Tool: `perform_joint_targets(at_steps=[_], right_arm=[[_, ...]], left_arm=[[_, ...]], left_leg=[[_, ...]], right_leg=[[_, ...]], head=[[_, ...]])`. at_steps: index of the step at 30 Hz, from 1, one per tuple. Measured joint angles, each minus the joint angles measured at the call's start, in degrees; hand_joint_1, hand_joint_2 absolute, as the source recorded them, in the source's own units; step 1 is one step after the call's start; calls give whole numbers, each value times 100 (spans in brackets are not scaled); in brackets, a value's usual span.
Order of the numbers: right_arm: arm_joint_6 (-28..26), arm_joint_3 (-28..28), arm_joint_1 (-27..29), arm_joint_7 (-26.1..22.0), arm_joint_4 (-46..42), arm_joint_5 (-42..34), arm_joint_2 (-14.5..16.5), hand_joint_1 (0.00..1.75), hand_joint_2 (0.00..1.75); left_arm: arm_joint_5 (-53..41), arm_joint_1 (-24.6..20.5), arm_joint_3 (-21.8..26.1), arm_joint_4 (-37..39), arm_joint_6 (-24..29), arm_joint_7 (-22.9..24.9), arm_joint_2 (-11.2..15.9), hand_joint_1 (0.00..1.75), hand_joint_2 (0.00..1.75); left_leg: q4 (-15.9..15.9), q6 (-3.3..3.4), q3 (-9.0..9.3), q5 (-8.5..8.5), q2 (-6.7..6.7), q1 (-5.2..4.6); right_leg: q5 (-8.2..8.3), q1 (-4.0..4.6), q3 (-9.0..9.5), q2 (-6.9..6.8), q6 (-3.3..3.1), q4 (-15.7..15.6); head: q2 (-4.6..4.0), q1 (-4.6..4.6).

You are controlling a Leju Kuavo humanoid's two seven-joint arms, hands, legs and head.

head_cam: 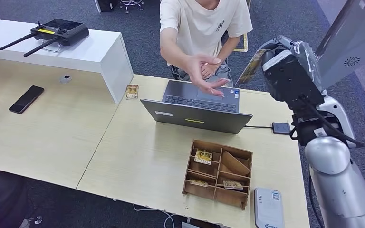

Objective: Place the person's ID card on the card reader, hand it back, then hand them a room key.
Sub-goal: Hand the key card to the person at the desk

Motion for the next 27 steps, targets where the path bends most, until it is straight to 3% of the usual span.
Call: perform_joint_targets(at_steps=[11, 21, 22, 25, 26, 27], right_arm=[[-716, -128, -7, 73, 759, 649, 621, 175, 175], [-1088, -262, 243, -43, 989, 969, 993, 175, 175], [-1082, -267, 268, -46, 1006, 972, 1017, 144, 175], [-921, -269, 310, -39, 1061, 936, 1075, 15, 175], [-836, -269, 316, -33, 1083, 921, 1088, 1, 175], [-757, -267, 320, -27, 1108, 911, 1099, 0, 175]], left_arm=[[-42, -162, -233, 361, 141, 98, 84, 0, 0], [39, -192, -381, 559, 299, 187, 96, 0, 0], [50, -193, -391, 570, 305, 191, 96, 0, 0], [91, -194, -431, 598, 312, 196, 107, 0, 0], [108, -194, -448, 609, 314, 196, 115, 0, 0], [125, -195, -467, 621, 314, 196, 125, 0, 0]], left_leg=[[0, 0, -1, 0, 2, 0], [0, 0, -1, 0, 2, 0], [0, 0, -1, 0, 2, 0], [0, 0, -1, 0, 2, 0], [0, 0, -1, 0, 2, 0], [0, 0, -1, 0, 2, 0]], right_leg=[[0, 0, -3, 2, -1, 1], [0, 0, -4, 2, -1, 0], [0, 0, -4, 2, -1, 0], [0, 0, -4, 2, -1, 0], [0, 0, -4, 2, -1, 0], [0, 0, -4, 2, -1, 0]], head=[[0, 0], [0, 0], [0, 0], [0, 1], [0, 0], [0, 0]])
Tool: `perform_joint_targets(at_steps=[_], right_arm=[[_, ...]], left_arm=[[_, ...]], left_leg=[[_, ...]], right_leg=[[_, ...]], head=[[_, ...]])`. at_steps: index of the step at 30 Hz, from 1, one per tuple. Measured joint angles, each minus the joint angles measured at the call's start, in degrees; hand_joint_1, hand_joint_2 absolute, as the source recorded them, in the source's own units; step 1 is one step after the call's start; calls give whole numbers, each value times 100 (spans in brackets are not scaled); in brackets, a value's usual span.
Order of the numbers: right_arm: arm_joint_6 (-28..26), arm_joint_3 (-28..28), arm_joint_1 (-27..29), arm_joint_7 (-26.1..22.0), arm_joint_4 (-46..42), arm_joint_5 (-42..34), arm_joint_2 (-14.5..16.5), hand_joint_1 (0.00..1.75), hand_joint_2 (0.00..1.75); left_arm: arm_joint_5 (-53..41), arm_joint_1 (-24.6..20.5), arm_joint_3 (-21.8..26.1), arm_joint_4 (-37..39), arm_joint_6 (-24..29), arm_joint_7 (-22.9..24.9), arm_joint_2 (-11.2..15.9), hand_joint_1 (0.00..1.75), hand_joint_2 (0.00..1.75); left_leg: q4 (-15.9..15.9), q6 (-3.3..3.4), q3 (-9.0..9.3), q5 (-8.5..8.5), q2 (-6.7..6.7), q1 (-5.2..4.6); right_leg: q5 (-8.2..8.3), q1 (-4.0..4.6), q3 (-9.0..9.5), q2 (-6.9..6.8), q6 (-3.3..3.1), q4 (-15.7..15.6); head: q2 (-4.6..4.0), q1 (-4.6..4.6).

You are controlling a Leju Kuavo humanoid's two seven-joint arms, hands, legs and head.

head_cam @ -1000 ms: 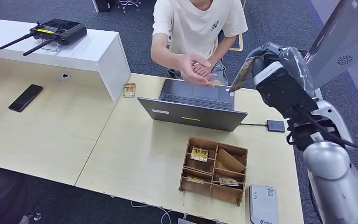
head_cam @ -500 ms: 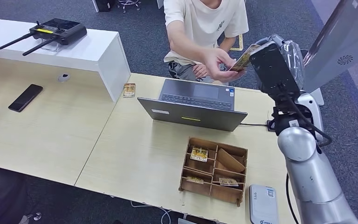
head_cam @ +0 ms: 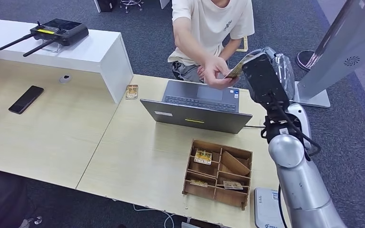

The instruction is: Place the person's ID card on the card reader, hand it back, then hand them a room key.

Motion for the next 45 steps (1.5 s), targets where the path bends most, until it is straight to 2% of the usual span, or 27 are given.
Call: perform_joint_targets(at_steps=[8, 17, 20, 21, 24, 29, 32, 33, 36, 37, 42, 45], right_arm=[[144, 15, 75, -39, 152, -13, 60, 0, 175], [-340, -38, 786, -766, -525, -517, 124, 0, 175], [-481, -142, 1194, -1055, -1047, -918, 150, 0, 44], [-503, -177, 1333, -1121, -1232, -1046, 152, 0, 44], [-531, -279, 1733, -1297, -1782, -1354, 150, 0, 175], [-543, -430, 2350, -1518, -2579, -1538, 103, 0, 175], [-510, -506, 2730, -1660, -3011, -1558, 36, 2, 175], [-484, -532, 2868, -1708, -3144, -1536, 9, 17, 175], [-374, -574, 3339, -1846, -3511, -1379, -97, 127, 175], [-344, -576, 3501, -1885, -3614, -1303, -137, 151, 175], [-295, -573, 4224, -2009, -3955, -863, -303, 155, 175], [-305, -572, 4457, -2037, -4059, -787, -360, 155, 175]], left_arm=[[75, 2, -57, 54, 6, 0, 54, 0, 0], [326, 93, -59, 83, 96, -3, 52, 0, 0], [439, 152, -58, 82, 121, -3, 44, 0, 0], [475, 174, -57, 81, 122, -3, 36, 0, 0], [570, 228, -55, 72, 104, -4, -4, 0, 0], [693, 351, -16, -108, -73, -2, -123, 0, 0], [734, 482, 23, -474, -406, 49, -292, 0, 0], [733, 539, 47, -664, -562, 77, -377, 0, 0], [711, 707, 156, -1297, -986, 144, -654, 0, 0], [715, 748, 192, -1466, -1064, 159, -721, 0, 0], [969, 861, 285, -1994, -1159, 271, -836, 0, 0], [1056, 887, 285, -2142, -1167, 298, -851, 0, 0]], left_leg=[[0, 0, 0, 0, -1, 0], [0, 0, -2, -1, -3, 0], [0, -1, -3, -3, -4, 0], [0, -2, -3, -3, -4, 0], [0, -2, -4, -4, -3, -1], [0, -1, -3, -4, -2, -1], [0, -1, -3, -5, -2, -1], [0, -1, -4, -5, -2, -1], [0, 0, -5, -8, -3, -1], [0, 1, -6, -9, -3, 0], [-3, 2, -7, -12, -3, 1], [-4, 2, -7, -11, -1, 2]], right_leg=[[0, 0, 0, -1, 0, 0], [-2, 0, -2, -2, 1, -3], [-2, 0, -3, -2, 1, -3], [-2, 0, -4, -2, 1, -3], [-2, 0, -4, -1, 1, -4], [-2, -1, -5, -1, 1, -5], [-2, -1, -5, -1, 1, -6], [-3, -1, -5, -1, 1, -6], [-5, -1, -4, -2, 3, -8], [-5, 0, -4, -2, 4, -9], [-9, 0, -4, -4, 6, -8], [-9, 2, -4, -3, 5, -7]], head=[[0, 0], [0, 1], [0, 1], [0, 0], [0, 0], [0, 1], [0, 1], [0, 1], [0, 0], [0, 1], [0, -2], [0, -3]])
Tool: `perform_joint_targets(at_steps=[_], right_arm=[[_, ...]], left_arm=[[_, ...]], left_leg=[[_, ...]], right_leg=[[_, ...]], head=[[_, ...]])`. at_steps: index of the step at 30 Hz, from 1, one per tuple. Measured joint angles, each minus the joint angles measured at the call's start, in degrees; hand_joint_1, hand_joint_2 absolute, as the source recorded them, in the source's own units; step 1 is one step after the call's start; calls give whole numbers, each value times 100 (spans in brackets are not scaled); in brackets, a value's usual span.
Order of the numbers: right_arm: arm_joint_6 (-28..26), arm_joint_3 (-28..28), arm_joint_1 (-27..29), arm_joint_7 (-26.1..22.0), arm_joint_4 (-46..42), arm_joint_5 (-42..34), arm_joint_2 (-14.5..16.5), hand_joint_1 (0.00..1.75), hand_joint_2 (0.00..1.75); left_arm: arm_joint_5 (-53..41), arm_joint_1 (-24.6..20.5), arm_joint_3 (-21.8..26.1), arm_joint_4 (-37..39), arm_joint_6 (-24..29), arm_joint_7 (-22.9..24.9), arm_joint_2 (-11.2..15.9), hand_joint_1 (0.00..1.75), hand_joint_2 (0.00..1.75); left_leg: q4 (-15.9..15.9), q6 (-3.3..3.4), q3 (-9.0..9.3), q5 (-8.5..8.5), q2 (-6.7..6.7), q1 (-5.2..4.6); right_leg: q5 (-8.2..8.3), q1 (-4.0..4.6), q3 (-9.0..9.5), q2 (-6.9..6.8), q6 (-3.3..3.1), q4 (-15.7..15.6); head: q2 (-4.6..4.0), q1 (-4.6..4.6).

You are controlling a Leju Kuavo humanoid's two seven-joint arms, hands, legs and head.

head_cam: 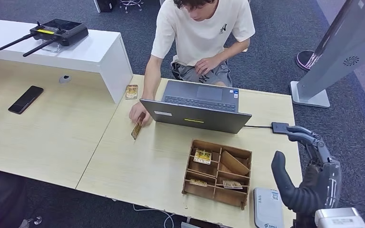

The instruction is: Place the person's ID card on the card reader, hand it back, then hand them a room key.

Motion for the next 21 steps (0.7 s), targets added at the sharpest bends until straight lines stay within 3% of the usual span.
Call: perform_joint_targets(at_steps=[3, 7, 11, 12, 15, 16, 20, 21], right_arm=[[-3, 0, 96, -7, -60, 14, -31, 157, 175], [8, 2, 157, 3, -93, 37, -60, 174, 175], [64, 118, 333, 106, -101, 365, -161, 169, 175], [32, 196, 398, 142, -101, 505, -220, 147, 175], [-129, 519, 556, 313, -91, 930, -480, 46, 175], [-186, 649, 591, 406, -79, 1065, -590, 32, 175], [-377, 1210, 658, 885, 28, 1613, -1069, 48, 175], [-426, 1362, 659, 992, 72, 1762, -1196, 44, 175]], left_arm=[[40, 14, 0, -93, -7, 32, -4, 0, 0], [90, 31, -1, -169, -18, 55, -5, 0, 0], [421, 87, -56, -266, -21, 186, -9, 0, 0], [542, 121, -98, -305, -21, 244, -13, 0, 0], [834, 246, -268, -431, -20, 394, -36, 0, 0], [885, 276, -315, -466, -20, 430, -42, 0, 0], [895, 310, -389, -527, -14, 485, -51, 0, 0], [859, 308, -393, -530, -6, 482, -51, 0, 0]], left_leg=[[0, -1, 1, 2, 0, 0], [0, -2, 2, 2, 0, -1], [1, -2, 1, 2, -1, -1], [1, -1, 0, 1, -1, -2], [1, -2, 1, -4, 0, -1], [1, -2, 1, -6, 1, -1], [1, 1, 1, -8, 1, -1], [1, 2, 1, -9, 1, -1]], right_leg=[[1, 0, 1, 1, 0, 0], [1, -1, 3, 0, 0, 0], [1, -1, 3, -1, 1, 0], [1, -1, 2, 0, 1, 0], [-3, -1, 1, 1, 2, -1], [-4, -1, 0, 1, 2, -1], [-5, -1, 1, 1, 2, -2], [-5, -1, 2, 1, 2, -2]], head=[[0, 1], [0, 1], [0, 1], [0, 1], [0, 1], [0, 1], [0, 1], [0, 1]])
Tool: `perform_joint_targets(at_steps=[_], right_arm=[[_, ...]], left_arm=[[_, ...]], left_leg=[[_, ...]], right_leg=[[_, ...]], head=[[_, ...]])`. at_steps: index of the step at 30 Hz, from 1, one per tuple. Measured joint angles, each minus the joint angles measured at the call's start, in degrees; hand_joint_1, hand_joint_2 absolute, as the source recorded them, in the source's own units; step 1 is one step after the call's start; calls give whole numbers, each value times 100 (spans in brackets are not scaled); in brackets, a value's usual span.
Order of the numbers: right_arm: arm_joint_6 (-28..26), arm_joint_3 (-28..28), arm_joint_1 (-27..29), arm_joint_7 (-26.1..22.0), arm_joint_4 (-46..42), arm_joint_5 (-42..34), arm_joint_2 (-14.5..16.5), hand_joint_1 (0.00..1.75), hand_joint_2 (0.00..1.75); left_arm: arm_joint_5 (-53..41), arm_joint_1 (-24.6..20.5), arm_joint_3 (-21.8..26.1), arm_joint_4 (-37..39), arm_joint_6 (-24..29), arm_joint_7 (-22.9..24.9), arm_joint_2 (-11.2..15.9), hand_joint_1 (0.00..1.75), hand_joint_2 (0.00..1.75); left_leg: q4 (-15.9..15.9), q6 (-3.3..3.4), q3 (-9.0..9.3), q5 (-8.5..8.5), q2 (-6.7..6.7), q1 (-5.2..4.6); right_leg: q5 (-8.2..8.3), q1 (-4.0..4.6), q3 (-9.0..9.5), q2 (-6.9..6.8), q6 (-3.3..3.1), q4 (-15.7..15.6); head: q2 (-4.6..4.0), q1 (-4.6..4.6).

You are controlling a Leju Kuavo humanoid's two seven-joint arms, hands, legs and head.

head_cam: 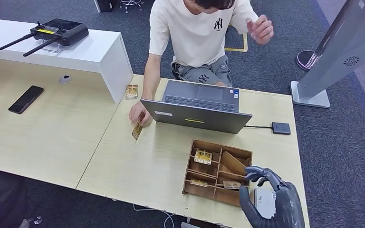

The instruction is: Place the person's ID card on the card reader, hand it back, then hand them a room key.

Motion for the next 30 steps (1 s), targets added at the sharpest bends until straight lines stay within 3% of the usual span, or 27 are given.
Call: perform_joint_targets(at_steps=[6, 12, 15, 22, 25, 27, 30], right_arm=[[-291, 927, -118, 478, 342, 781, -699, 27, 175], [-333, 1487, -458, 654, 656, 1252, -1096, 39, 175], [-324, 1627, -646, 650, 845, 1500, -1140, 48, 175], [-285, 1755, -895, 604, 1255, 1989, -1115, 107, 175], [-239, 1773, -953, 577, 1375, 2193, -1054, 125, 175], [-198, 1774, -989, 547, 1461, 2352, -1000, 126, 175], [-129, 1774, -1033, 527, 1584, 2548, -910, 113, 175]], left_arm=[[-413, -10, 74, 2, 67, -147, -1, 0, 0], [-683, -67, 253, 100, 172, -296, 1, 0, 0], [-788, -103, 322, 204, 239, -366, 9, 0, 0], [-993, -233, 474, 498, 390, -447, 54, 0, 0], [-1068, -292, 536, 616, 446, -488, 70, 0, 0], [-1122, -333, 573, 701, 479, -522, 84, 0, 0], [-1186, -392, 632, 796, 502, -548, 96, 0, 0]], left_leg=[[0, 0, 4, 0, 3, 0], [1, 0, 8, 0, 10, 0], [1, 0, 10, 0, 11, 0], [1, 0, 9, 0, 10, 0], [1, 0, 9, 0, 10, 0], [1, 0, 9, 0, 9, 0], [1, 0, 8, 0, 9, 0]], right_leg=[[0, 0, 1, 2, 0, 0], [0, 0, 0, 7, 0, 0], [1, 0, 1, 7, 0, 0], [1, 0, 2, 6, -1, 0], [1, 0, 3, 6, -1, 0], [1, 0, 3, 6, -1, 0], [1, 0, 3, 5, -1, 0]], head=[[0, 0], [0, -2], [0, -2], [0, -1], [0, -1], [0, 1], [0, 1]])
